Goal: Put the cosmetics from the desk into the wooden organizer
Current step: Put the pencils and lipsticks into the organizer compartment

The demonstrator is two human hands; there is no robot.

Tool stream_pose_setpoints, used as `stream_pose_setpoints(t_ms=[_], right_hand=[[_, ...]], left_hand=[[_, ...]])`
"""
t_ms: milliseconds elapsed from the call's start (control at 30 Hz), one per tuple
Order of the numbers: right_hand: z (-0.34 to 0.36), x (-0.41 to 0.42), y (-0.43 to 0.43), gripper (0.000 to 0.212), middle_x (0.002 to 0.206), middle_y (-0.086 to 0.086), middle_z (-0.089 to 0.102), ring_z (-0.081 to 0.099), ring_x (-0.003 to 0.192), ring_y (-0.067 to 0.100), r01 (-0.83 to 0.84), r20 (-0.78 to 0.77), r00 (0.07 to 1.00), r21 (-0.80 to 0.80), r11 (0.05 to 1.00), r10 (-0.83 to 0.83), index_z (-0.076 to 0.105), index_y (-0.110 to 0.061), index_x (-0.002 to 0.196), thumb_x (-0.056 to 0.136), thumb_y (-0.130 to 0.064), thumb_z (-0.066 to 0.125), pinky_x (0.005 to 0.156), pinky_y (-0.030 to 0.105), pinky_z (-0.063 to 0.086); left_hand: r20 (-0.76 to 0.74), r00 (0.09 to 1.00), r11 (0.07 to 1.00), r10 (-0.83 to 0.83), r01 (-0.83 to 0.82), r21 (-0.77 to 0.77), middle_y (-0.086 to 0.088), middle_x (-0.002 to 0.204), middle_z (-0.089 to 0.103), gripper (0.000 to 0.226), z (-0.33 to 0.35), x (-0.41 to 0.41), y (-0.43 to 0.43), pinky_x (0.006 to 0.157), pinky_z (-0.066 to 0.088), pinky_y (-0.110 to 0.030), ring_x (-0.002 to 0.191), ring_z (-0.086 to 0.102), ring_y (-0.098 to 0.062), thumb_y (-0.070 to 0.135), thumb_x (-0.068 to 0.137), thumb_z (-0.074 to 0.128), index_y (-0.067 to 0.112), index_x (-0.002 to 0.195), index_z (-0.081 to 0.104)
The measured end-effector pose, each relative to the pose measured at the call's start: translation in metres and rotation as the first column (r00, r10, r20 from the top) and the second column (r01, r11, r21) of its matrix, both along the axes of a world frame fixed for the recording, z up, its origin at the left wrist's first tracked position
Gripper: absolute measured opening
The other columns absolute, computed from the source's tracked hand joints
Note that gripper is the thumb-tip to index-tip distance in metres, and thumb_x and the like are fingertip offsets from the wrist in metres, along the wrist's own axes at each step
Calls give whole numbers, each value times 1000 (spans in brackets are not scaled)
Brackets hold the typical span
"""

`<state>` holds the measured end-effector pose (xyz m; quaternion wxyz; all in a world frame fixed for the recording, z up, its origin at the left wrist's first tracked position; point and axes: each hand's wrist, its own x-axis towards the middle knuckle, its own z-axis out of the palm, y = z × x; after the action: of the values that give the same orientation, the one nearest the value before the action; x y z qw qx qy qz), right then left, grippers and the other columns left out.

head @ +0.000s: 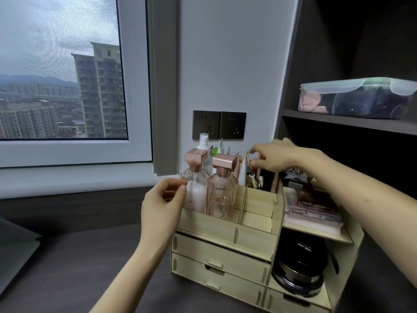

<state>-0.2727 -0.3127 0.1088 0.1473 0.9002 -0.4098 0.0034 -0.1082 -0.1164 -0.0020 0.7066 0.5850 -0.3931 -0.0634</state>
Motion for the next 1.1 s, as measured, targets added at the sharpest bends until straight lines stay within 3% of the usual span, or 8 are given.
stream_pose_setpoints(t_ms=[67,133,267,367,467,600,900,1100], right_hand=[[0,-3,1,43,126,-1,58,47,119,24,-113,187,973,-121,986,134,49,-32,127,90,-54,42,102,44,30],[0,-3,5,34,123,-6,60,48,114,19,-226,249,936,-117,967,249,56,-34,118,89,-50,47,98,42,32],[-6,1,14,27,111,-13,63,49,107,13,-324,91,943,28,945,321,62,-38,108,83,-46,59,95,37,34],[-15,4,12,18,103,-14,61,48,102,11,-337,-63,940,-47,940,334,65,-32,88,80,-48,61,97,36,32],[-12,3,2,3,101,-13,66,52,100,11,-330,-38,944,-109,938,327,65,-31,84,84,-33,63,97,33,34],[-5,-1,-4,16,107,-13,70,61,99,9,-274,92,958,4,962,273,73,-31,90,83,-19,66,89,29,46],[12,-14,-19,16,112,0,70,62,105,14,-142,341,938,224,964,59,76,-10,94,80,-17,72,97,35,46],[14,-8,-23,10,83,-4,68,61,83,14,-142,425,905,267,953,16,69,-16,78,76,-7,72,69,22,46]], left_hand=[[-3,1000,1000,0,0,0,6,77,70,16,-1,2,1,71,46,-25,75,62,-10,13,84,61,25,79,70],[-8,1000,1000,-4,4,-3,4,79,70,15,-1,4,1,69,47,-29,76,63,-14,13,84,61,24,81,70],[-10,1000,1000,4,-4,-15,1,77,71,15,0,6,1,69,47,-29,74,63,-16,11,84,61,22,80,70],[-13,1000,1000,2,-2,0,0,78,71,14,-1,6,0,69,48,-31,75,63,-17,12,84,61,21,80,70],[-5,1000,1000,13,-13,15,3,78,71,14,-2,7,0,71,48,-32,75,63,-16,12,83,62,23,80,70],[4,1000,1000,2,-2,25,3,78,71,14,-2,8,-2,71,49,-32,76,64,-15,13,83,61,23,81,71],[-4,1000,1000,16,-16,19,4,74,70,16,-4,11,-6,65,45,-29,70,61,-11,13,83,61,25,78,71],[4,1000,999,26,-26,21,11,71,70,18,-2,14,-6,63,47,-28,61,59,2,12,82,61,25,75,70]])
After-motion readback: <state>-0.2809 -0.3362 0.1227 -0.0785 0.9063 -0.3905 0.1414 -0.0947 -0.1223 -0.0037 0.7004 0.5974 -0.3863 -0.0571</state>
